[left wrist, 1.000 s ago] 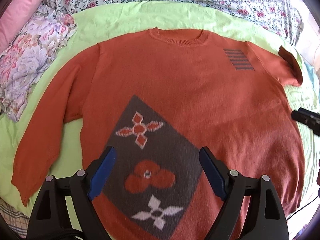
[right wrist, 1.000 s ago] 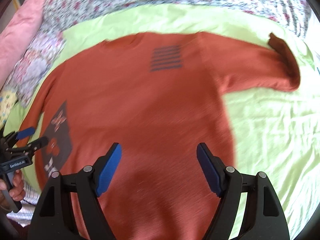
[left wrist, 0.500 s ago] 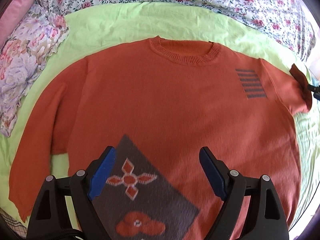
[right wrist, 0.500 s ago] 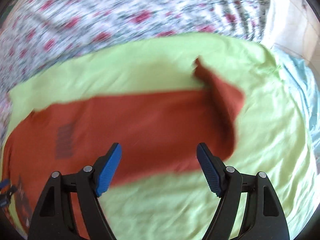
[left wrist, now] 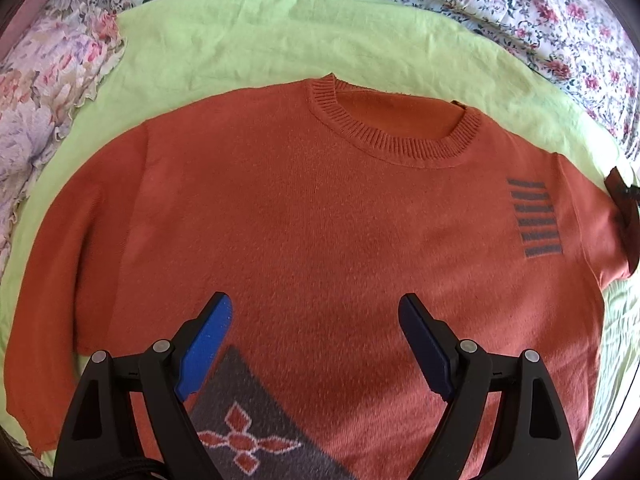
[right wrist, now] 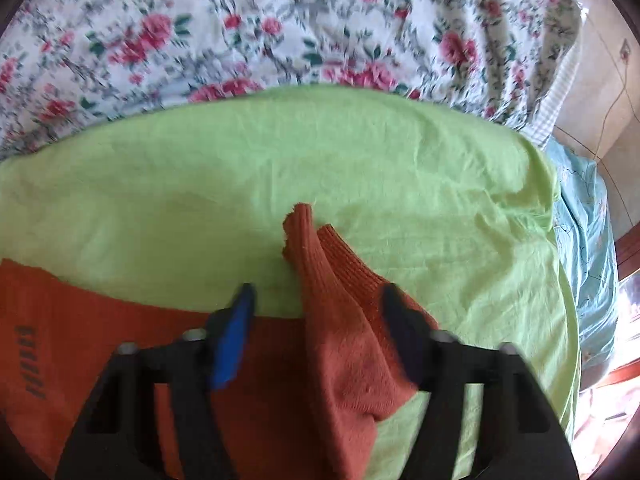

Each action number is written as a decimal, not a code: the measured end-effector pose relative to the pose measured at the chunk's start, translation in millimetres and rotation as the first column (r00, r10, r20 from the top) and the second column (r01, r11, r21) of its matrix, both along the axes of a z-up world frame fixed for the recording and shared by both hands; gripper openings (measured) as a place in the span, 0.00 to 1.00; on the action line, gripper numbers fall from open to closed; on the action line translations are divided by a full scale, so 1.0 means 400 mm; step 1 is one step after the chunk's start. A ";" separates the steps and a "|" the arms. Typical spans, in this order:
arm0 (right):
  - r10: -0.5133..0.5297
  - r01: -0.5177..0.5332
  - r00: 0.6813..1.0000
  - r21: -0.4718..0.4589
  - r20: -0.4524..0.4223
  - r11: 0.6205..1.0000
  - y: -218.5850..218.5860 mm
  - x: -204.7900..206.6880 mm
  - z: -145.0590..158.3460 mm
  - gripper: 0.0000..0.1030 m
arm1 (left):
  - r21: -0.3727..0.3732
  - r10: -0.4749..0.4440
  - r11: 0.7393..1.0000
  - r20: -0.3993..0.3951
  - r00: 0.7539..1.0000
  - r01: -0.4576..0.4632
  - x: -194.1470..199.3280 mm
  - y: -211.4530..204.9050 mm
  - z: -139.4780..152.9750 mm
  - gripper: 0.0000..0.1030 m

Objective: Fold small clothes
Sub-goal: 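Grasp the cuff of the sleeve with the right gripper and lift it, then fold the held sleeve across the sweater body with the right gripper, release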

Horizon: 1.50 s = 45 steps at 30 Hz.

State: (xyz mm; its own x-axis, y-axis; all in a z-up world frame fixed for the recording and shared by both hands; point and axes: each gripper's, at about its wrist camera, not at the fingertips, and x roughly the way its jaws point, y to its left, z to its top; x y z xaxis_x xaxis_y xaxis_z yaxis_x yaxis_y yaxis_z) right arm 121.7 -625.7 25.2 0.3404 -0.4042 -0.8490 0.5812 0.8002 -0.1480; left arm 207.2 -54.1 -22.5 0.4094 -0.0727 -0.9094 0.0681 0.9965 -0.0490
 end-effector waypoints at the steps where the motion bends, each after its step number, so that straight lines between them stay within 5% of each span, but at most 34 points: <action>1: -0.008 0.008 1.000 0.029 0.001 1.000 -0.006 0.000 -0.006 0.20 | -0.003 0.000 1.000 -0.001 1.000 0.000 0.003 0.000 -0.002 0.83; 2: -0.006 0.005 1.000 0.047 0.019 0.999 0.008 -0.010 -0.002 0.10 | -0.007 0.000 1.000 0.001 1.000 0.000 0.004 0.001 -0.002 0.83; 7: 0.100 -0.120 0.982 0.121 0.161 0.985 0.151 -0.003 0.053 0.07 | -0.029 -0.004 1.000 -0.005 1.000 0.004 -0.010 0.015 -0.006 0.83; 10: 0.165 -0.232 0.943 0.213 0.290 0.949 0.293 0.011 0.091 0.07 | -0.045 -0.002 0.999 -0.003 1.000 0.002 -0.027 0.033 0.002 0.83; 17: 0.273 -0.503 0.814 0.385 0.513 0.774 0.711 0.107 0.105 0.07 | -0.110 0.029 0.994 0.004 1.000 -0.028 -0.092 0.124 0.029 0.83; 24: 0.409 -0.653 0.750 0.485 0.520 0.581 1.056 0.230 -0.001 0.07 | -0.205 0.098 0.974 -0.004 0.995 -0.097 -0.138 0.246 0.047 0.83; 28: 0.471 -0.658 0.753 0.545 0.460 0.520 1.156 0.277 -0.084 0.11 | -0.258 0.129 0.957 -0.029 0.991 -0.132 -0.144 0.304 0.038 0.83; 30: 0.466 -0.633 0.772 0.590 0.433 0.501 1.167 0.281 -0.113 0.24 | -0.289 0.135 0.947 -0.049 0.990 -0.143 -0.133 0.319 0.025 0.83; 32: 0.441 -0.626 0.779 0.602 0.446 0.495 1.147 0.249 -0.118 0.54 | -0.322 0.137 0.934 -0.081 0.987 -0.156 -0.118 0.323 0.005 0.83; 33: 0.432 -0.630 0.776 0.595 0.459 0.500 1.145 0.239 -0.111 0.56 | -0.342 0.131 0.926 -0.098 0.987 -0.157 -0.105 0.321 -0.005 0.83; 40: 0.353 -0.577 0.811 0.534 0.468 0.618 0.989 0.124 -0.064 0.57 | -0.389 0.083 0.908 -0.201 0.976 -0.157 0.013 0.252 -0.095 0.83; 43: 0.312 -0.541 0.829 0.528 0.464 0.654 0.939 0.057 -0.056 0.57 | -0.388 0.060 0.913 -0.177 0.982 -0.126 0.052 0.210 -0.102 0.80; 44: 0.291 -0.523 0.839 0.530 0.460 0.668 0.919 0.030 -0.056 0.57 | -0.387 0.050 0.915 -0.162 0.986 -0.110 0.062 0.198 -0.101 0.75; 45: 0.276 -0.510 0.845 0.532 0.458 0.676 0.909 0.015 -0.057 0.57 | -0.377 0.036 0.922 -0.137 0.990 -0.086 0.069 0.184 -0.098 0.52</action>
State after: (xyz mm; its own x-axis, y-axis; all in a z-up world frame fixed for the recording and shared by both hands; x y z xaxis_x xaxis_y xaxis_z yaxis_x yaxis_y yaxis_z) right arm 127.6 -262.2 2.6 0.6318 0.4007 -0.6635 0.1075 0.8025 0.5870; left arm 234.7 19.4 -61.8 0.3091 -0.4025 -0.8617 -0.0238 0.9025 -0.4301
